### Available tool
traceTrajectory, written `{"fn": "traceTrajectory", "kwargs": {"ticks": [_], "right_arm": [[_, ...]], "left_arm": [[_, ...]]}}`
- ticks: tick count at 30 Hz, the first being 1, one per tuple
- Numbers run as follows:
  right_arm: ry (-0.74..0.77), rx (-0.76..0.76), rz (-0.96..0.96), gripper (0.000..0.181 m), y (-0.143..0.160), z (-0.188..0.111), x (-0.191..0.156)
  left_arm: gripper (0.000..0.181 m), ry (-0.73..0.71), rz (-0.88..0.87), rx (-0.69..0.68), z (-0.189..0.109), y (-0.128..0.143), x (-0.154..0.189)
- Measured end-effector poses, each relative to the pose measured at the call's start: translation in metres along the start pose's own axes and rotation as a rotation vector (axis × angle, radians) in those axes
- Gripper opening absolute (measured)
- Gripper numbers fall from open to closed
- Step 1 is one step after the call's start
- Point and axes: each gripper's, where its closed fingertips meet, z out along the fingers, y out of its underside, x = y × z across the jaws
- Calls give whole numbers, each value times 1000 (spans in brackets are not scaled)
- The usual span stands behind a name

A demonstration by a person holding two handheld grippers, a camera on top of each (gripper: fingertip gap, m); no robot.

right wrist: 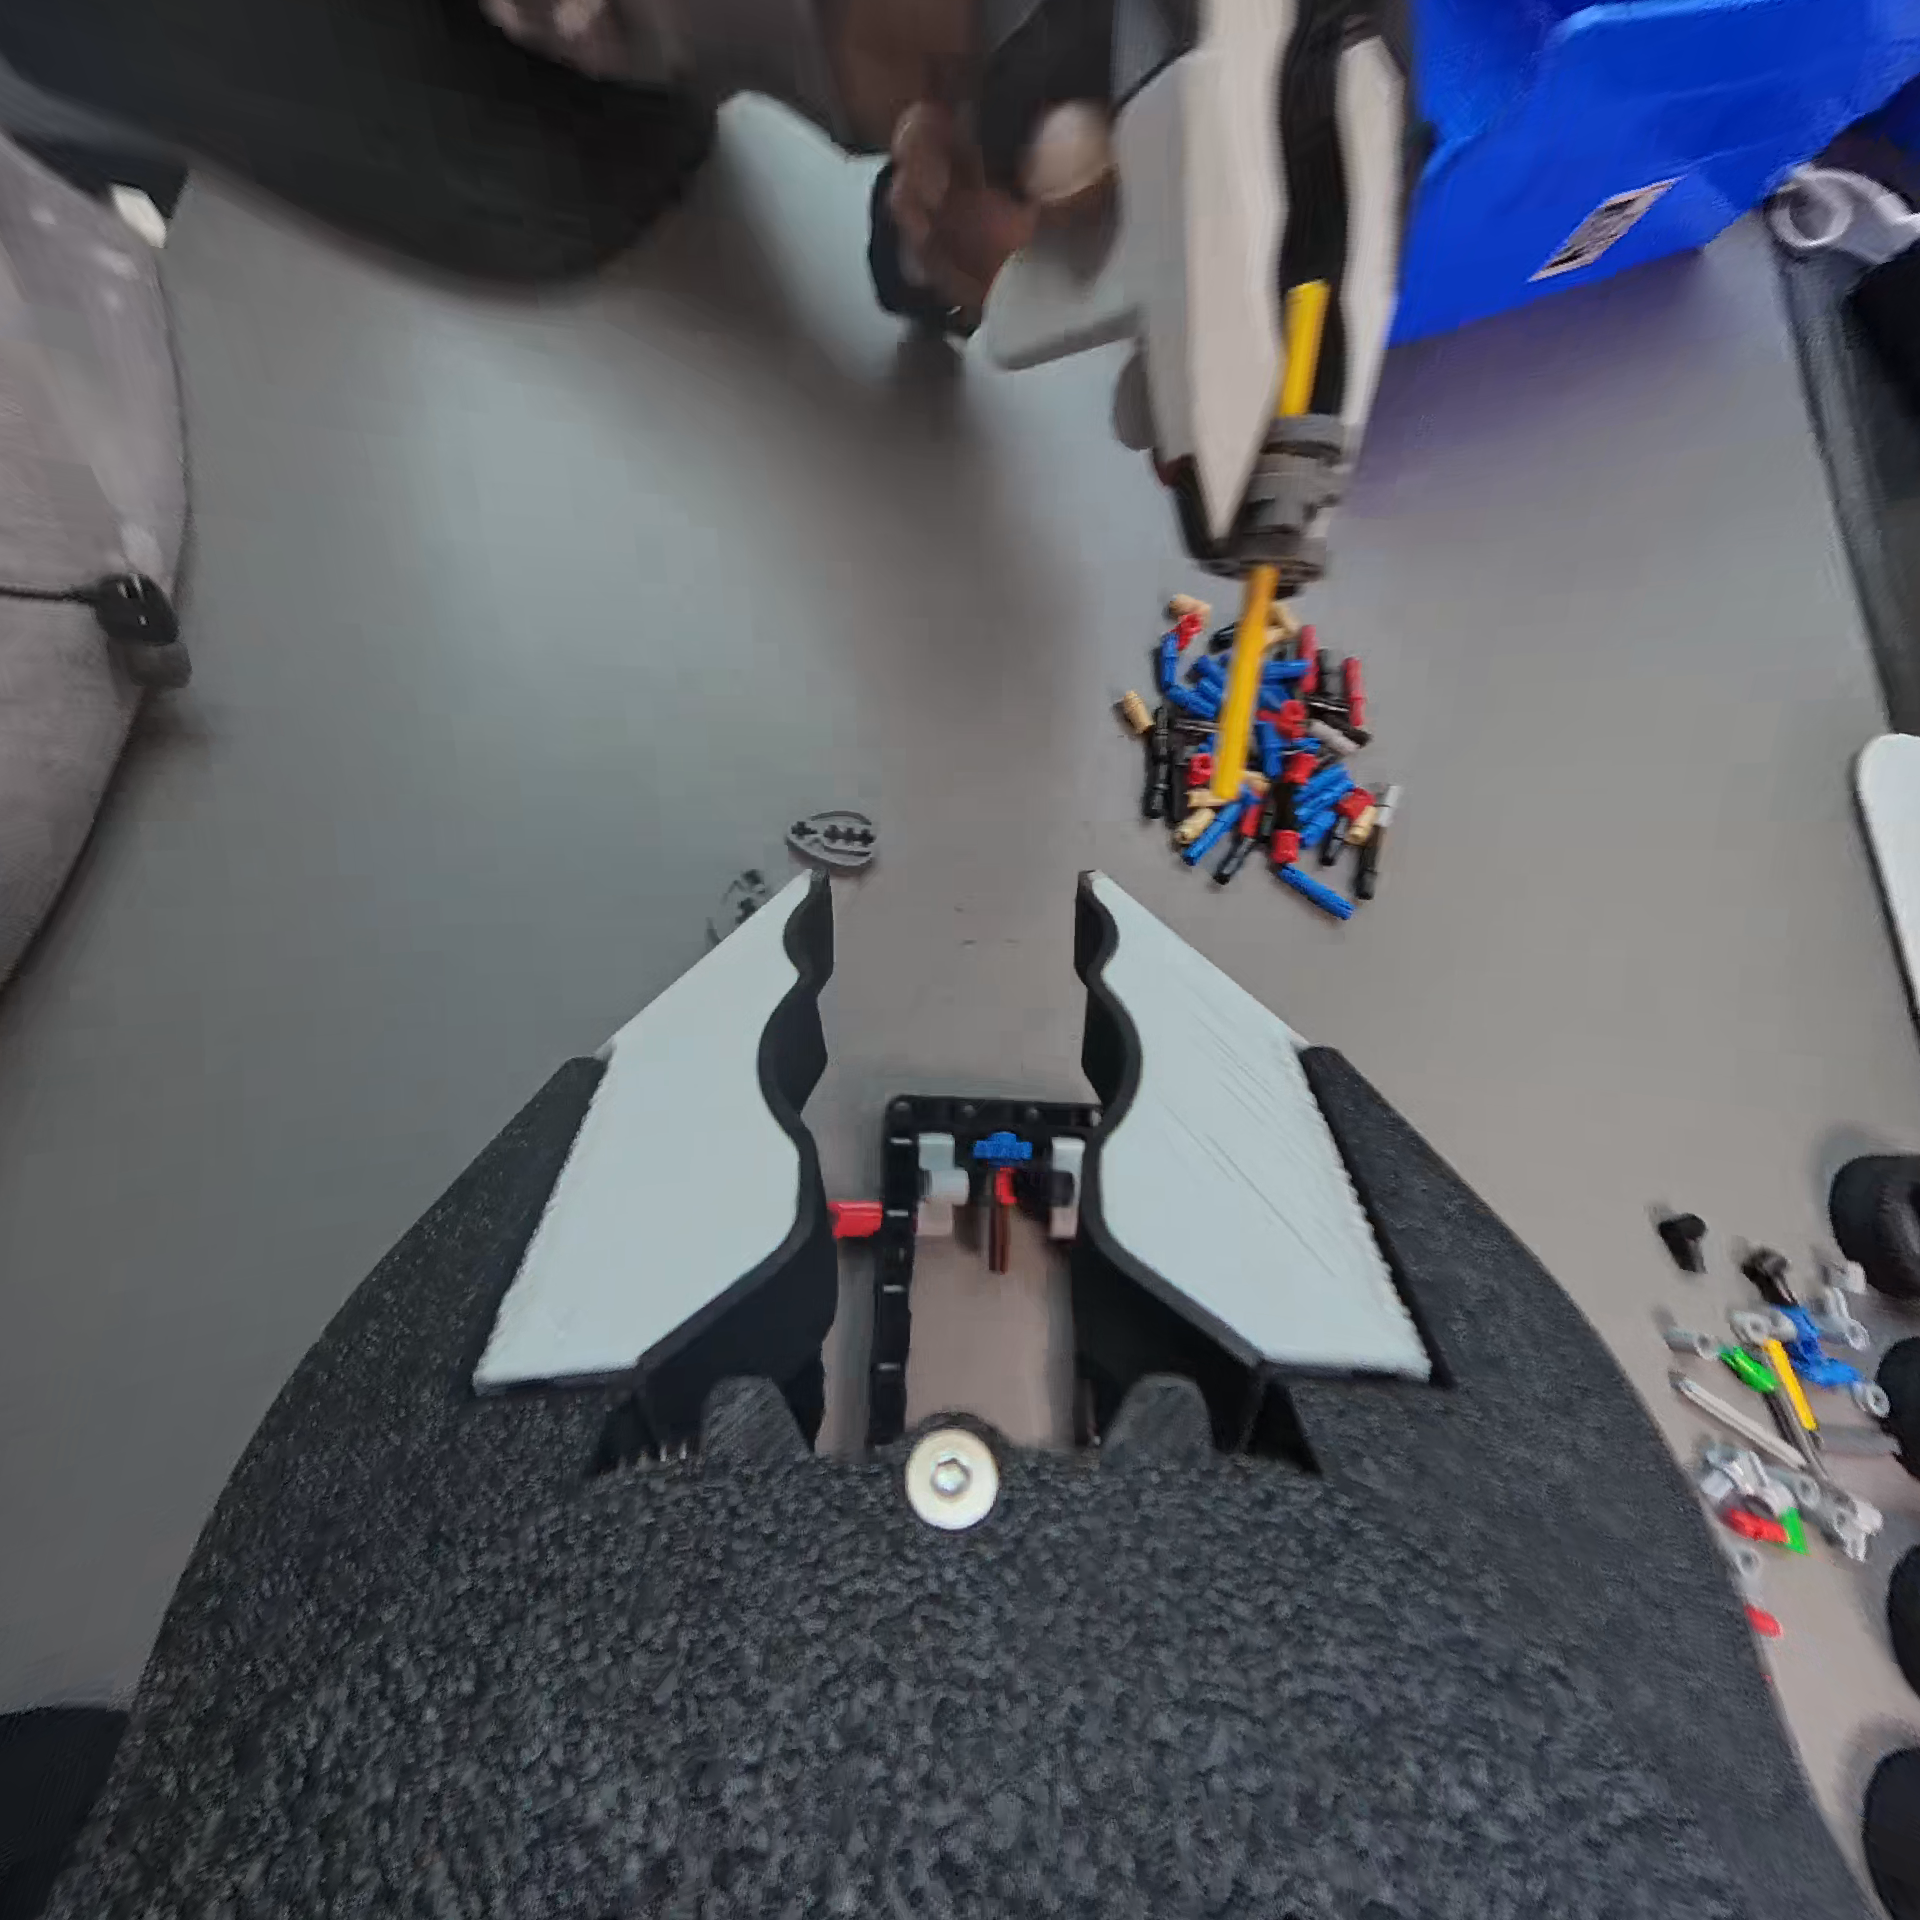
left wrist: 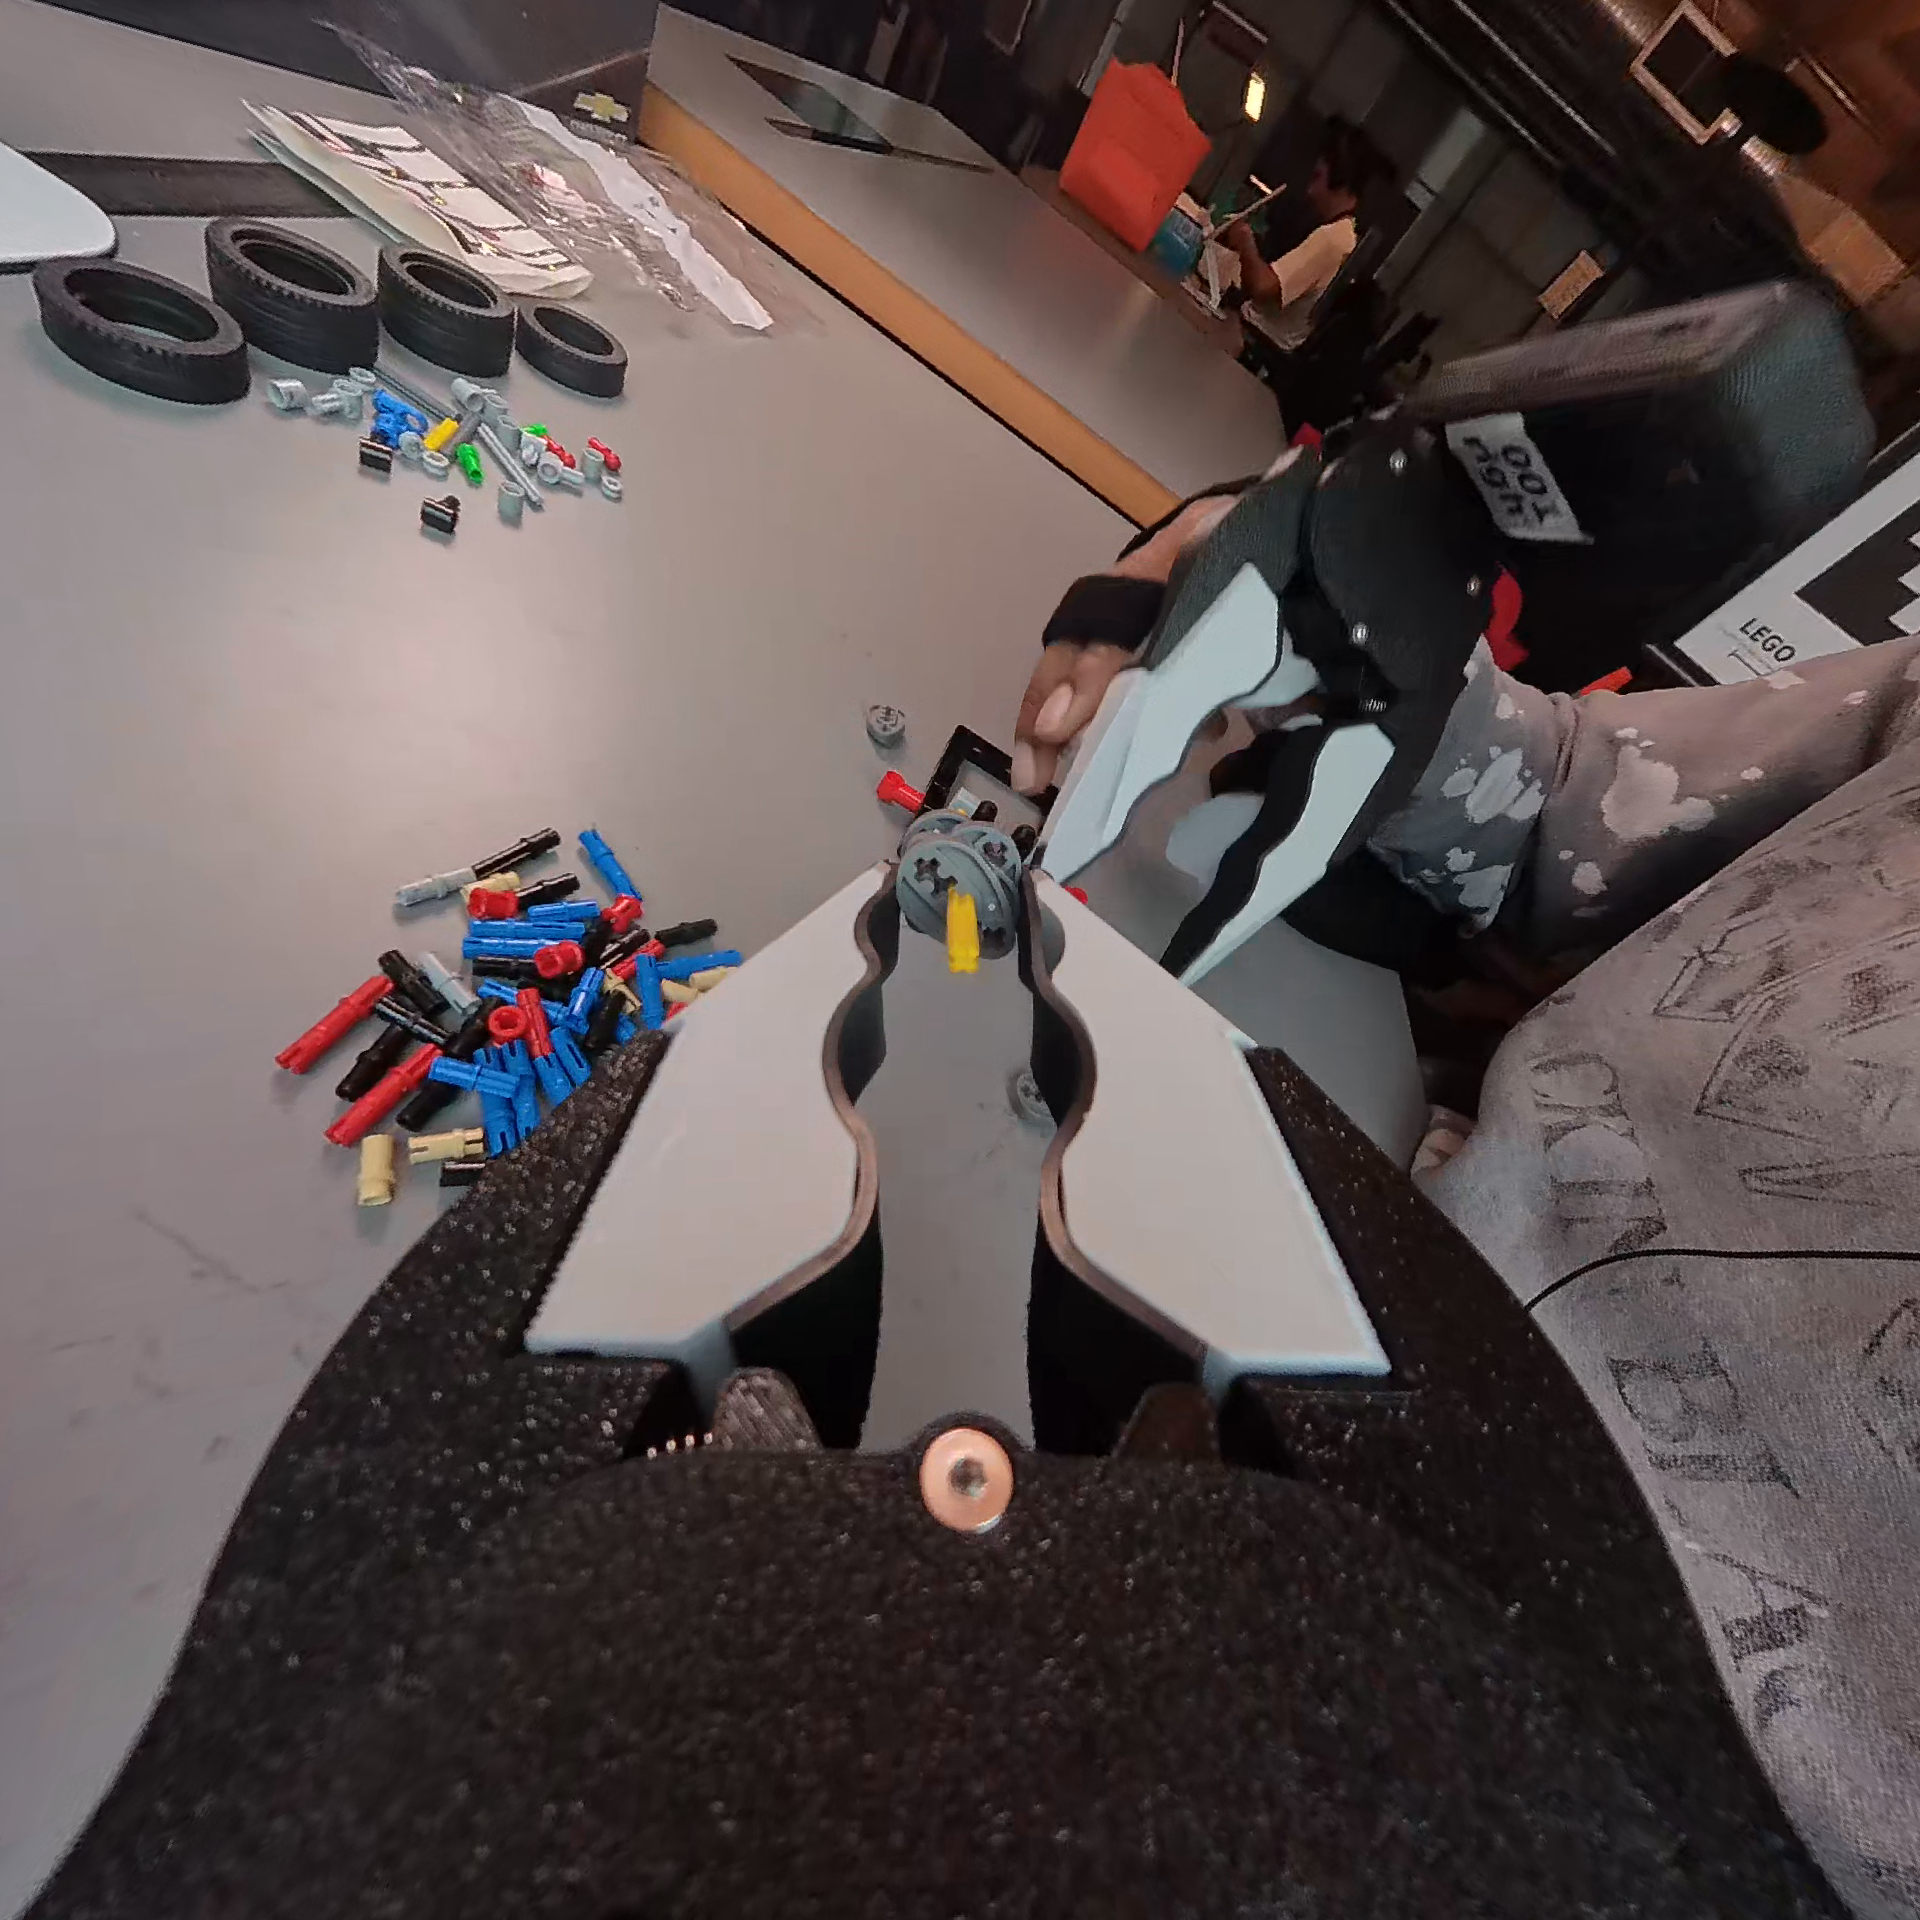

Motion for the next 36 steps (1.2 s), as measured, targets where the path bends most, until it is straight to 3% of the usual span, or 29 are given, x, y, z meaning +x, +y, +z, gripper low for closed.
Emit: {"fn": "traceTrajectory", "kwargs": {"ticks": [1,3,6,10,15,16,21,25,27,30,32,36], "right_arm": [[37,53,48,45,-2,-17,15],[147,123,149,35,7,-54,51],[267,85,290,20,58,-88,88],[181,-55,412,22,113,-63,83],[93,-215,393,30,124,-31,67],[97,-220,384,23,123,-31,68],[118,-214,343,23,117,-30,70],[35,57,230,23,31,-26,46],[-47,36,135,23,7,-6,16],[-76,-133,-6,23,19,32,-11],[-68,-177,-22,25,26,40,-13],[-17,-68,84,46,12,5,11]], "left_arm": [[21,-4,1,1,-1,0,0],[21,-9,-5,2,-1,0,-2],[21,-6,-24,-7,1,1,-3],[21,-4,-30,-34,6,6,-4],[21,-1,-20,-45,7,10,-1],[21,1,-20,-45,7,9,-1],[21,19,-29,-34,6,8,0],[21,41,-2,-12,5,4,6],[22,55,19,4,5,1,10],[22,59,41,14,5,0,12],[22,61,53,18,5,0,14],[22,65,84,44,3,-4,17]]}}
